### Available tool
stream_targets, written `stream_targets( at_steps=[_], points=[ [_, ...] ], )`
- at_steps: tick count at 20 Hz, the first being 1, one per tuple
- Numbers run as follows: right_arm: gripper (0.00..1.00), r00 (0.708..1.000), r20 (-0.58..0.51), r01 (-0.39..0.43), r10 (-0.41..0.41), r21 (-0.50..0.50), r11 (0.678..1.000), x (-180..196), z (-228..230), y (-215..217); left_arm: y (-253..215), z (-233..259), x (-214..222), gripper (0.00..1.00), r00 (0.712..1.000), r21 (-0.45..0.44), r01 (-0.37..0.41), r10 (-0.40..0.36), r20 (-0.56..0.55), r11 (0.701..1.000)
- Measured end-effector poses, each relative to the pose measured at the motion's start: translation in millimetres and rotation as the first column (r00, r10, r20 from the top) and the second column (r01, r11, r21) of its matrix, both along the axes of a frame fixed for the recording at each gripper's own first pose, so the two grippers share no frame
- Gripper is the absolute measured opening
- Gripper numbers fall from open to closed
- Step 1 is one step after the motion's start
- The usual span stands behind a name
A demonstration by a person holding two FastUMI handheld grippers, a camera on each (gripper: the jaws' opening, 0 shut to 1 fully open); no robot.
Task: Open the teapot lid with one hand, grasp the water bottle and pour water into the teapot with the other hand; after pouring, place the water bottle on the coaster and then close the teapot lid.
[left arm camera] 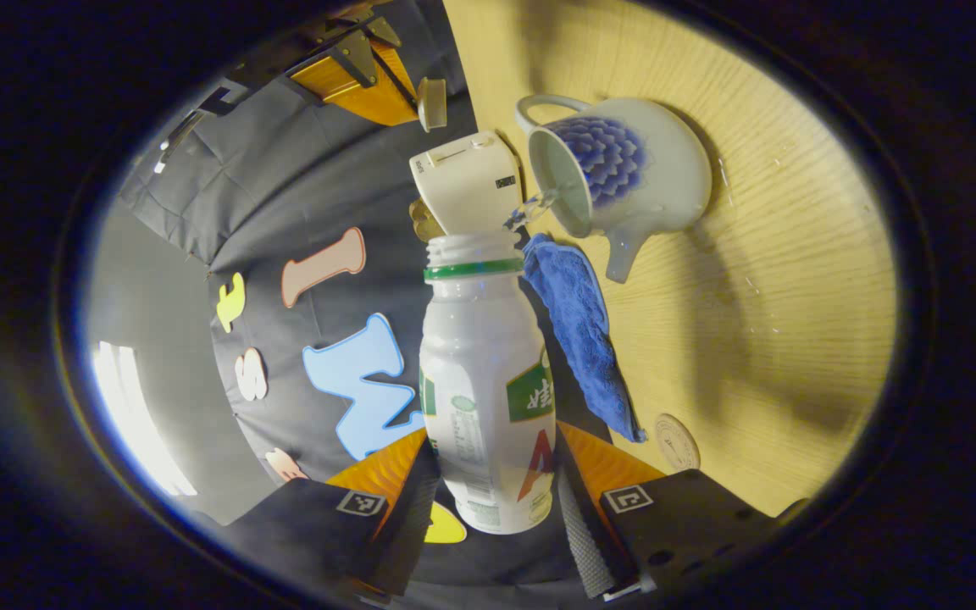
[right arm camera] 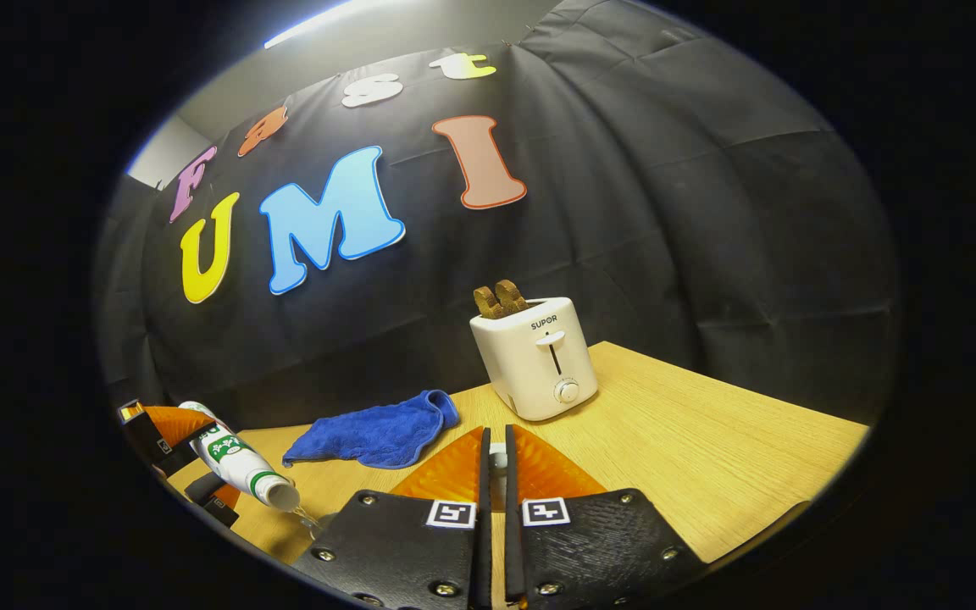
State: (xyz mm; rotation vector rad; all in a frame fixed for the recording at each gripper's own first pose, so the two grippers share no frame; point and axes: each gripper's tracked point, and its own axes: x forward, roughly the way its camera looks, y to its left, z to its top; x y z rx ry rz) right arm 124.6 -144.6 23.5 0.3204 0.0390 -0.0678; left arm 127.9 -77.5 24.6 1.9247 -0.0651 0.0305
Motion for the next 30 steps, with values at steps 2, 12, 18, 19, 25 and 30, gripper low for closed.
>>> stream_targets(
  at_steps=[2, 12, 18, 19, 25, 30],
  points=[
    [0.06, 1.0, 0.0, 0.0, 0.0, 0.002, 1.0, 0, 0, 0, -2, 0, -1, 0.78, 1.0, 0.009, 0.005, -0.005, -0.001, 1.0],
    [0.06, 1.0, 0.002, -0.001, 0.001, 0.01, 1.0, -1, 1, -1, -12, 3, 1, 0.78, 1.0, 0.053, 0.024, -0.024, 0.001, 0.998],
    [0.06, 1.0, 0.004, -0.003, 0.003, 0.015, 1.0, 0, 1, -1, -15, 7, 2, 0.78, 0.999, 0.082, 0.034, -0.034, -0.003, 0.996],
    [0.06, 1.0, 0.005, -0.004, 0.004, 0.015, 1.0, -1, 2, -1, -16, 7, 4, 0.78, 0.999, 0.089, 0.037, -0.037, -0.004, 0.995],
    [0.06, 1.0, 0.008, -0.005, 0.005, 0.031, 1.0, -1, 2, -3, -22, 12, 9, 0.78, 0.999, 0.129, 0.043, -0.043, -0.003, 0.991],
    [0.06, 1.0, 0.008, -0.005, 0.005, 0.041, 0.999, -2, 3, -4, -23, 21, 11, 0.78, 0.999, 0.158, 0.05, -0.052, 0.005, 0.986]
  ],
)
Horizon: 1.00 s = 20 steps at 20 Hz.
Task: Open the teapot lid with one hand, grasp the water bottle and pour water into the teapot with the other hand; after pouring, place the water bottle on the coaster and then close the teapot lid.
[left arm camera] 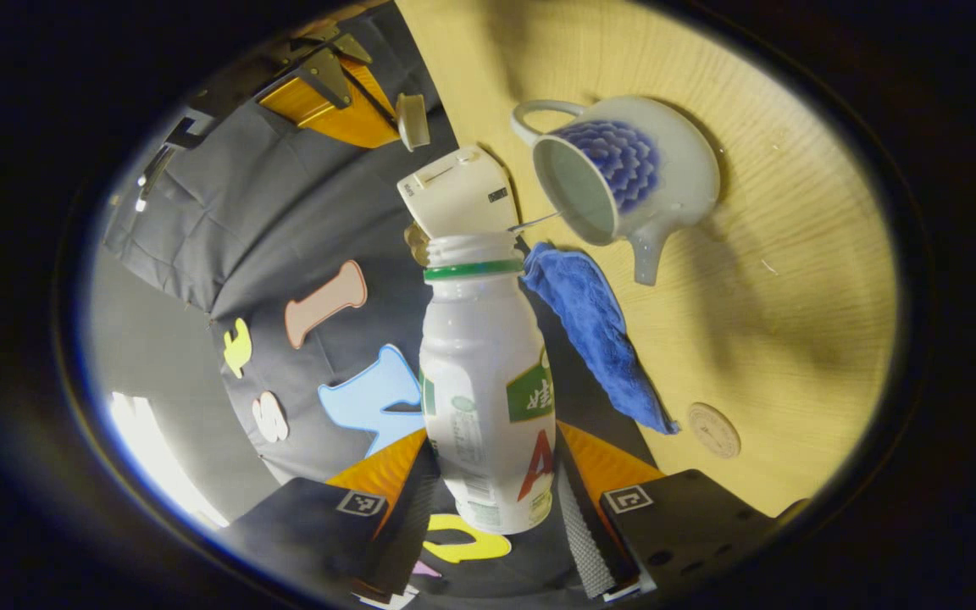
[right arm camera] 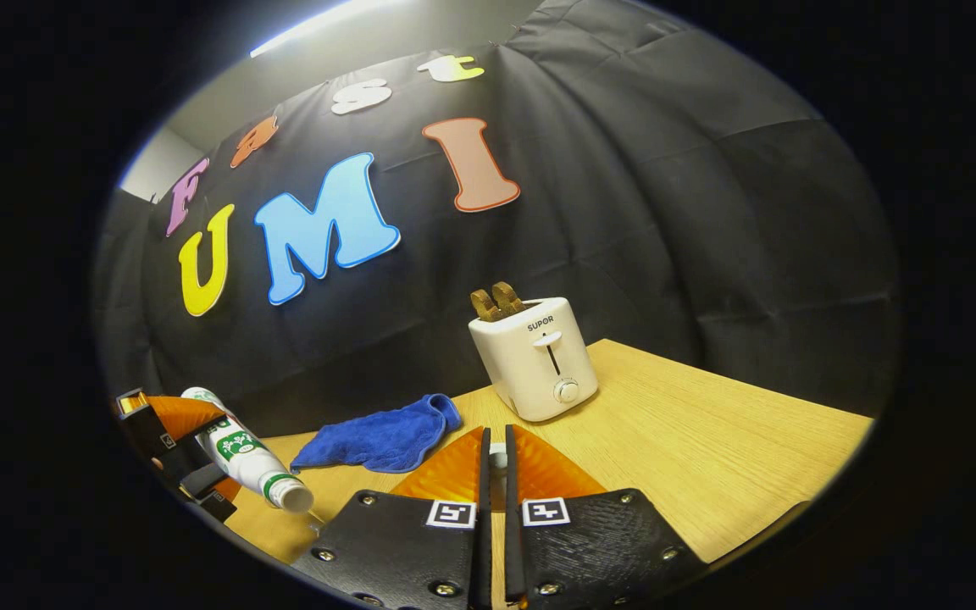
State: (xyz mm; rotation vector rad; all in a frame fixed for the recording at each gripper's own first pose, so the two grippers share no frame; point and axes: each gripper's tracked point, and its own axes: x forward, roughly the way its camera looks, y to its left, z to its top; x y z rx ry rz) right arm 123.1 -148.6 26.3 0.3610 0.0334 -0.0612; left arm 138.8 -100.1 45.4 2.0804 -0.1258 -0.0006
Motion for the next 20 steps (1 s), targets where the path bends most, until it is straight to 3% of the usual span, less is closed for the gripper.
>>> stream_targets(
  at_steps=[9, 10, 12, 14, 15, 17, 19, 20],
  points=[
    [0.06, 1.0, 0.0, -0.005, 0.005, 0.0, 1.0, 1, -1, 2, -7, 5, 0, 0.78, 1.0, 0.051, 0.018, -0.019, 0.009, 0.999],
    [0.06, 1.0, -0.001, -0.006, 0.006, -0.003, 1.0, 1, -1, 2, -6, 4, -1, 0.84, 1.0, 0.048, 0.017, -0.017, 0.007, 0.999],
    [0.06, 1.0, -0.002, -0.009, 0.009, -0.006, 1.0, 0, 0, 3, -7, 6, 0, 0.78, 1.0, 0.041, 0.015, -0.015, 0.006, 0.999],
    [0.06, 1.0, -0.001, -0.01, 0.01, -0.009, 1.0, 1, 0, 3, -4, 4, 0, 0.78, 1.0, 0.005, 0.006, -0.006, -0.005, 1.0],
    [0.06, 1.0, -0.001, -0.01, 0.01, -0.009, 1.0, 0, -1, 3, 0, 1, -1, 0.84, 1.0, -0.031, -0.005, 0.005, -0.019, 0.999],
    [0.06, 1.0, -0.001, -0.015, 0.015, -0.003, 1.0, 0, 0, 4, 4, -4, -3, 0.72, 0.999, -0.109, -0.019, 0.014, -0.047, 0.994],
    [0.06, 1.0, -0.002, -0.016, 0.016, -0.008, 1.0, 0, -1, 5, 5, -9, -2, 0.84, 0.997, -0.17, -0.026, 0.013, -0.076, 0.985],
    [0.06, 1.0, -0.002, -0.016, 0.016, -0.011, 1.0, 0, -1, 5, 7, -14, -2, 0.84, 0.995, -0.201, -0.032, 0.013, -0.095, 0.979]
  ],
)
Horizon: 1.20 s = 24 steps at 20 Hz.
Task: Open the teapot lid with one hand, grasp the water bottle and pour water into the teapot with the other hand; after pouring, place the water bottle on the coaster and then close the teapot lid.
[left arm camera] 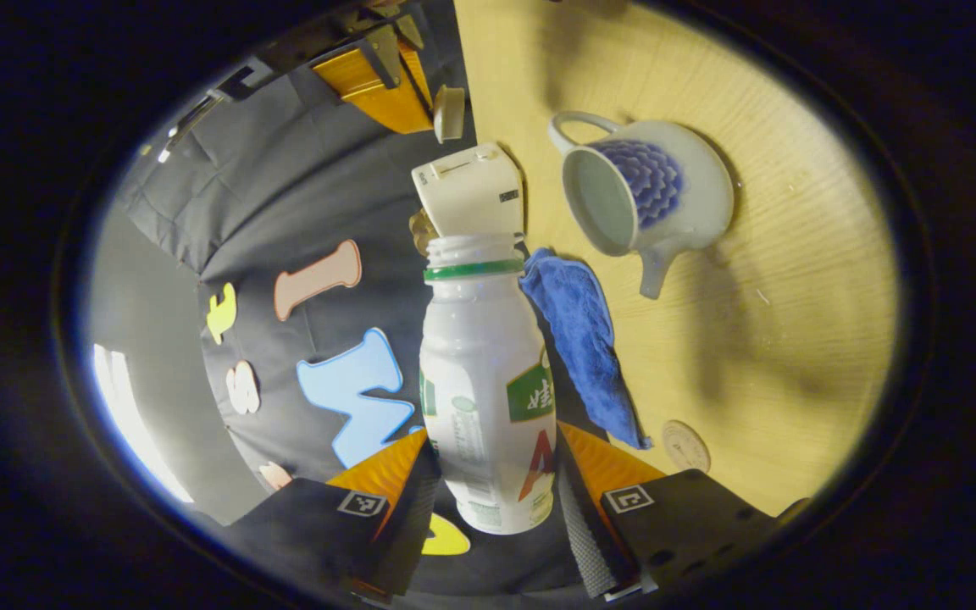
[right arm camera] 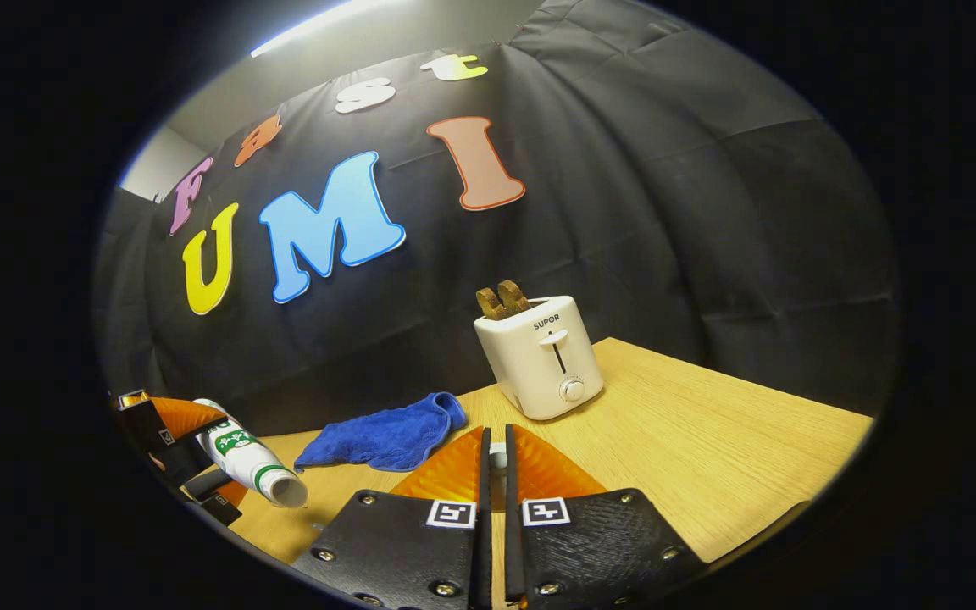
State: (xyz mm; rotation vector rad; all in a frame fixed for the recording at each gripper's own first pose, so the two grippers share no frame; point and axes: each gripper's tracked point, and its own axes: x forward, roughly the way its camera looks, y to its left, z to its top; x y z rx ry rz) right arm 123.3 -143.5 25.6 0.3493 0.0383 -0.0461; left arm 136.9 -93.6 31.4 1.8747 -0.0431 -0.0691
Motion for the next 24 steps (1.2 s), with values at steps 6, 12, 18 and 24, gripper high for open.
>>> stream_targets(
  at_steps=[6, 12, 18, 24],
  points=[
    [0.06, 1.0, -0.001, -0.021, 0.021, -0.015, 1.0, 0, 0, 7, 11, -18, -4, 0.84, 0.999, -0.2, -0.022, 0.012, -0.048, 0.98],
    [0.06, 0.992, 0.027, -0.12, 0.121, -0.023, 0.992, 0, 7, 35, 34, -20, -11, 0.78, 0.996, -0.395, -0.063, 0.035, -0.078, 0.916],
    [0.06, 0.97, 0.033, -0.24, 0.242, -0.058, 0.969, -1, 6, 70, 65, -27, -19, 0.78, 0.988, -0.608, -0.139, 0.069, -0.138, 0.782],
    [0.06, 0.936, 0.007, -0.347, 0.351, -0.138, 0.928, -8, 1, 107, 95, -38, -21, 0.78, 0.974, -0.751, -0.222, 0.111, -0.196, 0.622]
  ],
)
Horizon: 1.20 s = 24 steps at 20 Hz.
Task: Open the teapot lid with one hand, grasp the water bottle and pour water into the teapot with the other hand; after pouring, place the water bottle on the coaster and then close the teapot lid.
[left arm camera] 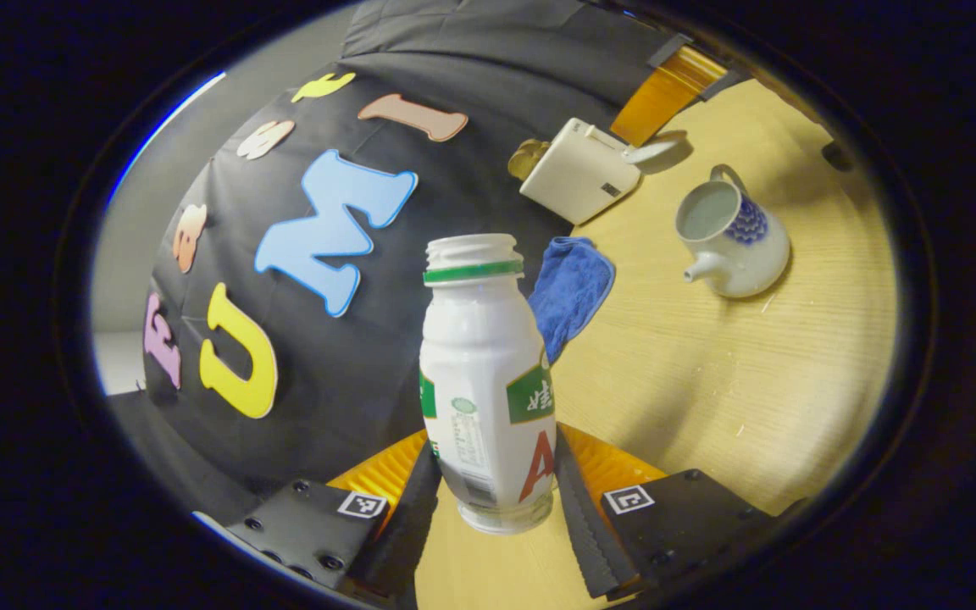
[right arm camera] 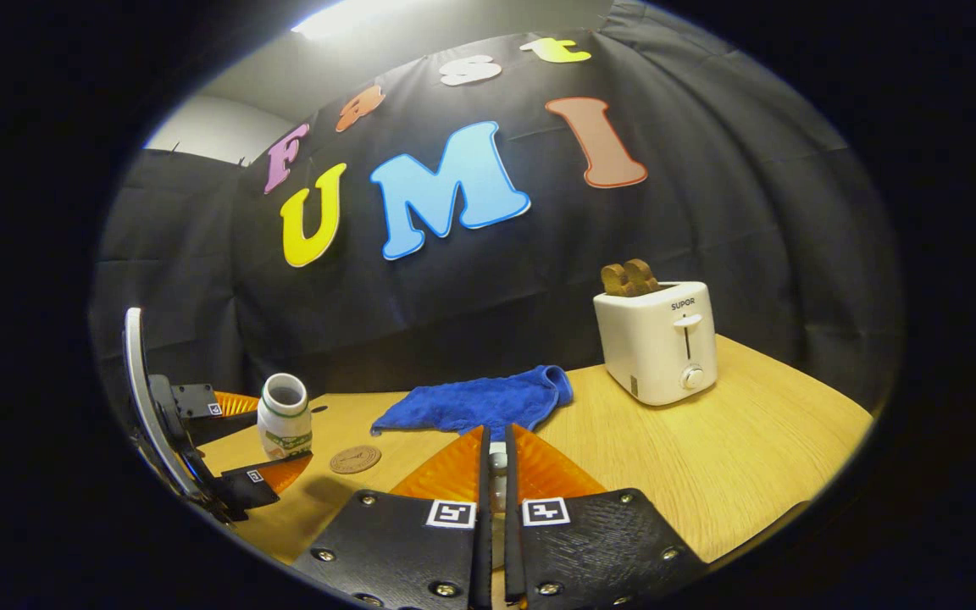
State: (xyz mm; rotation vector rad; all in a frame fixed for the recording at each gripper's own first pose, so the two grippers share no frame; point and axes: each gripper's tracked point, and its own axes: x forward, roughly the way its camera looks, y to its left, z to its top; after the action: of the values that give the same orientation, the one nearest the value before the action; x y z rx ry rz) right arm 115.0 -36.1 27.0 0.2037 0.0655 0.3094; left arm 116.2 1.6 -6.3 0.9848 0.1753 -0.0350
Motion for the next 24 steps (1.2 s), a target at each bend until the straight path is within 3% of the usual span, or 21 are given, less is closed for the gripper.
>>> stream_targets(
  at_steps=[5, 11, 15, 16, 17, 20, 21, 22, 24],
  points=[
    [0.06, 0.996, -0.015, -0.092, 0.091, -0.09, 0.992, -6, -11, 26, 9, -6, 6, 0.78, 0.999, -0.234, -0.033, 0.026, -0.032, 0.972],
    [0.06, 0.989, -0.054, -0.148, 0.141, -0.147, 0.978, -9, -23, 40, 7, -5, 12, 0.78, 0.997, -0.467, -0.057, 0.027, -0.07, 0.883],
    [0.06, 0.988, -0.06, -0.15, 0.142, -0.151, 0.977, -9, -25, 39, 8, 3, 18, 0.78, 0.997, -0.54, -0.067, 0.041, -0.06, 0.839],
    [0.06, 0.988, -0.062, -0.151, 0.143, -0.15, 0.977, -9, -25, 39, 8, 3, 21, 0.72, 0.997, -0.554, -0.07, 0.043, -0.06, 0.83],
    [0.06, 0.988, -0.063, -0.151, 0.143, -0.149, 0.977, -10, -25, 39, 9, 3, 23, 0.78, 0.997, -0.569, -0.073, 0.046, -0.062, 0.819],
    [0.06, 0.988, -0.066, -0.152, 0.143, -0.154, 0.976, -10, -24, 38, 12, 6, 29, 0.78, 0.996, -0.611, -0.082, 0.055, -0.063, 0.787],
    [0.06, 0.988, -0.067, -0.151, 0.142, -0.156, 0.976, -10, -25, 38, 13, 5, 32, 0.72, 0.996, -0.626, -0.086, 0.057, -0.067, 0.775],
    [0.06, 0.987, -0.069, -0.152, 0.143, -0.158, 0.976, -10, -25, 38, 14, 6, 36, 0.78, 0.996, -0.642, -0.09, 0.06, -0.068, 0.762],
    [0.06, 0.987, -0.074, -0.154, 0.144, -0.158, 0.975, -10, -26, 38, 18, 9, 47, 0.78, 0.996, -0.669, -0.094, 0.069, -0.063, 0.737]
  ],
)
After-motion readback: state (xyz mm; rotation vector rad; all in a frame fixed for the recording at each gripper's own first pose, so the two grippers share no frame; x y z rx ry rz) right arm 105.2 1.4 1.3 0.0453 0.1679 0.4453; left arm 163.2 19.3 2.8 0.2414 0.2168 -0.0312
